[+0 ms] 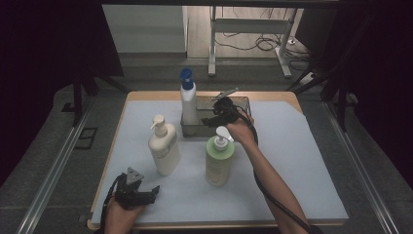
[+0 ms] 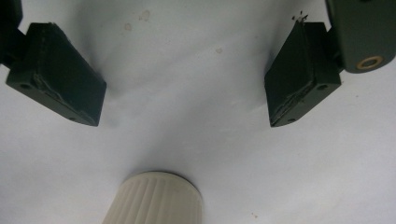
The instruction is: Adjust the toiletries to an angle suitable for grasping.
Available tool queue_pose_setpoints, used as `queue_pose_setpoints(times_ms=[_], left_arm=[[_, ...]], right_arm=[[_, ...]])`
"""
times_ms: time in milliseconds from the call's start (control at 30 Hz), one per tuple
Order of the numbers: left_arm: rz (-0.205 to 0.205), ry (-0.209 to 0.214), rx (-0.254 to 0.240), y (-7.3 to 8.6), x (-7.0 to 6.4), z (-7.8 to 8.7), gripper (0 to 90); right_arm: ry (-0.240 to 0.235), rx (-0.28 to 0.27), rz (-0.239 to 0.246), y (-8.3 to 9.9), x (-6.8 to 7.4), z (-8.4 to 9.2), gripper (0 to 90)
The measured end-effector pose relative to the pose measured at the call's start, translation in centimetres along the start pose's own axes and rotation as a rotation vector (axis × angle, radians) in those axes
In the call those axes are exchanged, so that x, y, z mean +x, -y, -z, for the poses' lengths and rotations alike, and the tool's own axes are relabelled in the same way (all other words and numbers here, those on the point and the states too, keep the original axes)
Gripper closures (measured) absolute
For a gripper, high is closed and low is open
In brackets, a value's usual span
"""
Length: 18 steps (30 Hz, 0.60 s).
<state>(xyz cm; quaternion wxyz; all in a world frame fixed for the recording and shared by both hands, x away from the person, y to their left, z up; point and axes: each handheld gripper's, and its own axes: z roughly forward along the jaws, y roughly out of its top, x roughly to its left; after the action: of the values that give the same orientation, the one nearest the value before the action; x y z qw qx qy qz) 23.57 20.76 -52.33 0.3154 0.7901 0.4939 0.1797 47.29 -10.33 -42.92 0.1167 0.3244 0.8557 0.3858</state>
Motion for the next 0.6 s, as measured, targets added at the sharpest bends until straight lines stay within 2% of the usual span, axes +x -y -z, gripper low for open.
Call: queue_pose_setpoints(times_ms=[267, 367, 400, 600], left_arm=[[0.000, 0.000, 0.000, 0.0, 0.0, 0.0, 12.3], [-0.001, 0.000, 0.000, 0.0, 0.0, 0.0, 12.4], [0.000, 0.000, -0.001, 0.0, 0.0, 0.0, 12.4], [0.000, 0.000, -0.001, 0.0, 0.0, 0.0, 12.4]], right_arm=[[-0.004, -0.035, -0.006, 0.5, -0.3, 2.1, 23.0], [0.011, -0.035, -0.004, 0.9, -0.4, 2.7, 19.9], [0.016, -0.040, -0.004, 1.2, -0.6, 3.2, 16.3], [0.033, -0.045, -0.006, 2.0, -0.7, 4.3, 11.8]])
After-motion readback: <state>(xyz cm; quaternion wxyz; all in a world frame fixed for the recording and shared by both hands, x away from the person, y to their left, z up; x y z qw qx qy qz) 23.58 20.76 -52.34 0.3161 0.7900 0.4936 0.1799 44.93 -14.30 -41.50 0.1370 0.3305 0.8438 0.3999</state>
